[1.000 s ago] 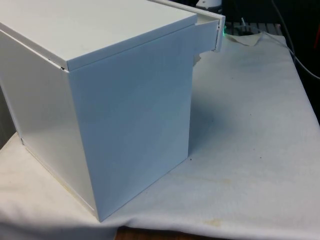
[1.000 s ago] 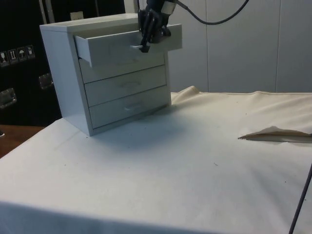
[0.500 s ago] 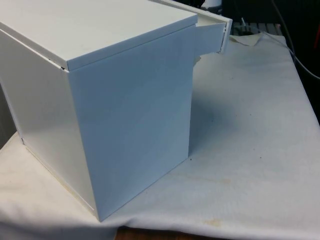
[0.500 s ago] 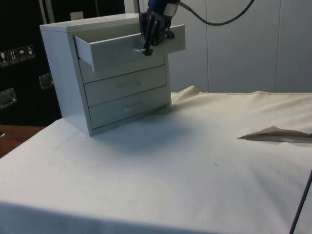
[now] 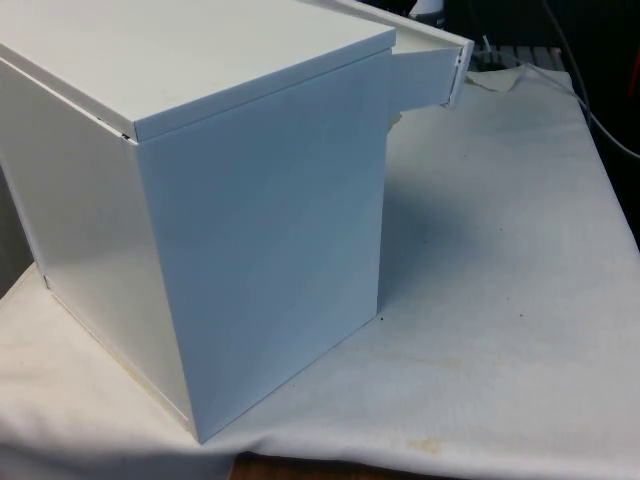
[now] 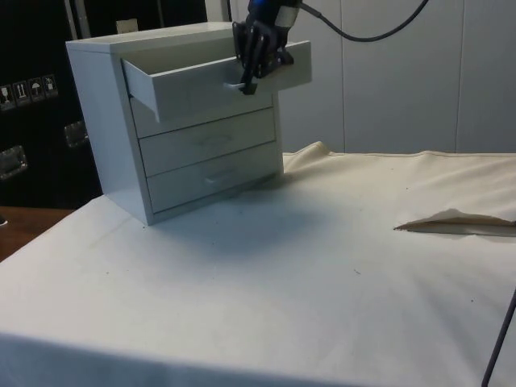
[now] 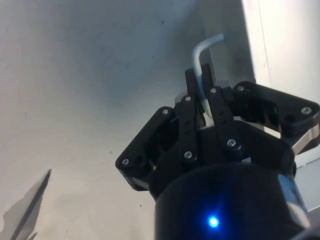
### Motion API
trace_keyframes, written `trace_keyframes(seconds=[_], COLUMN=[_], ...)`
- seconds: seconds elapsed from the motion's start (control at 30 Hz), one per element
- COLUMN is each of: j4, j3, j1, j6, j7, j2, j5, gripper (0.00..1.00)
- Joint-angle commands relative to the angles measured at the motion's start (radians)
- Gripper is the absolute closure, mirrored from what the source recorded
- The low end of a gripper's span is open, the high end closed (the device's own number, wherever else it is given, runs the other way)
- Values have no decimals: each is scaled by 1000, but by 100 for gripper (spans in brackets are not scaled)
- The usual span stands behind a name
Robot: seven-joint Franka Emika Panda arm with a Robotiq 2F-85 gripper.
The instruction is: Open the drawer, then close it.
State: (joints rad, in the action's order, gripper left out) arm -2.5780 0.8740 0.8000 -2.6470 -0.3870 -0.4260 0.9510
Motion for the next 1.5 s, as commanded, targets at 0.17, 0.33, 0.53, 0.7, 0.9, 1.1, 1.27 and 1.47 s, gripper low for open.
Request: trace_keyframes(seconds=[0.17, 0.33, 0.53, 0.7, 0.9, 1.1, 1.27, 1.47], j4=[-40, -75, -102, -98, -116, -118, -124, -128], j3=[-6, -4, -4, 5, -10, -25, -38, -39], j1=[-7, -19, -22, -20, -26, -23, -25, -27], j6=[1, 11, 21, 22, 21, 23, 25, 24], j7=[0, 5, 6, 3, 13, 36, 57, 61], j2=[-62, -126, -168, -167, -180, -175, -178, -185], j5=[2, 7, 7, 1, 7, 7, 7, 8], gripper=[100, 100, 100, 100, 100, 100, 100, 100])
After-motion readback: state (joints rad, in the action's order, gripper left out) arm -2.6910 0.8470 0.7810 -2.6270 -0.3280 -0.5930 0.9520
